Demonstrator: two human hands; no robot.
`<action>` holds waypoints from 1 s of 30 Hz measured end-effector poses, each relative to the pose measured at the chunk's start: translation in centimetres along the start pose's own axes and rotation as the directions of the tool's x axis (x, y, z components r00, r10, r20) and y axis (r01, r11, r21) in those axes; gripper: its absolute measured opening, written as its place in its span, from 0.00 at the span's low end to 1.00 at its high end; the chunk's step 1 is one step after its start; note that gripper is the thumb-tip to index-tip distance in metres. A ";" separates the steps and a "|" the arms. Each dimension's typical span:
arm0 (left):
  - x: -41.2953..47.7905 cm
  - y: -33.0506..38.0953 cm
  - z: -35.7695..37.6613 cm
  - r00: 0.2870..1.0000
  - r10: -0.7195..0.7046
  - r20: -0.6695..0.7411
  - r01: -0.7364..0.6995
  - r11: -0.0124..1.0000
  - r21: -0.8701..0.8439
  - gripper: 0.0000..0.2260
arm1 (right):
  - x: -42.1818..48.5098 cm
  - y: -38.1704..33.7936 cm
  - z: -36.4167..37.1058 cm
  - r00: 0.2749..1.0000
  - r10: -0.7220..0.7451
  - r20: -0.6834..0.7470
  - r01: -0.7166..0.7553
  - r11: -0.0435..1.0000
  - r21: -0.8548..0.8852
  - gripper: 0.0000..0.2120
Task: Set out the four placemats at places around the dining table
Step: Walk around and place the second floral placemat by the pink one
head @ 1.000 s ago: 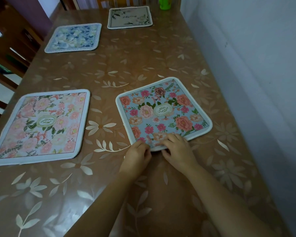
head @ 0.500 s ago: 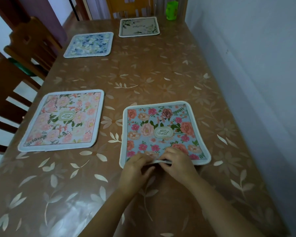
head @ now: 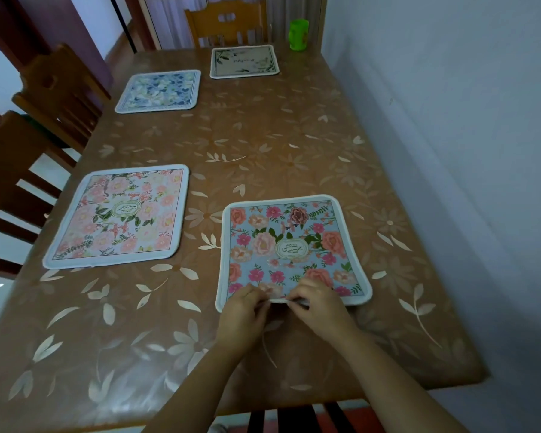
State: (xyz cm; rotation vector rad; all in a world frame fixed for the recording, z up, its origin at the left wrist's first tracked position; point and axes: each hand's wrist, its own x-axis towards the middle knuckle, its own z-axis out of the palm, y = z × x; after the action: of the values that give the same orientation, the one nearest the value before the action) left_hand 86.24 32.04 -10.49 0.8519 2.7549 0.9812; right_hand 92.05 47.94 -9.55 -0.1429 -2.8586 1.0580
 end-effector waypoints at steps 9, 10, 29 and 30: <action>-1.5 -3.3 -2.6 0.984 -0.160 -0.083 0.155 0.986 -0.063 0.05 | -3.7 2.4 -4.0 0.994 0.085 0.066 -0.082 0.996 -0.041 0.06; -1.6 -3.5 -2.7 0.981 -0.176 -0.084 0.171 0.983 -0.068 0.05 | -4.0 2.4 -4.2 0.995 0.076 0.056 -0.074 0.997 -0.037 0.05; -2.9 2.5 -3.6 0.990 -0.044 0.137 0.062 0.989 -0.136 0.02 | -2.9 -1.8 -2.2 0.997 0.007 0.071 -0.022 0.977 0.210 0.04; -3.1 2.0 -3.9 0.985 -0.092 0.143 0.113 0.983 -0.145 0.03 | -2.9 -1.5 -2.2 0.996 0.015 0.088 -0.032 0.979 0.201 0.04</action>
State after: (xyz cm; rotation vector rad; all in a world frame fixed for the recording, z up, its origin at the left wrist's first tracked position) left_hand 88.75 29.49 -6.44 0.7173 2.5441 1.0563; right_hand 95.14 47.92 -7.08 -0.1193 -2.8066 1.3839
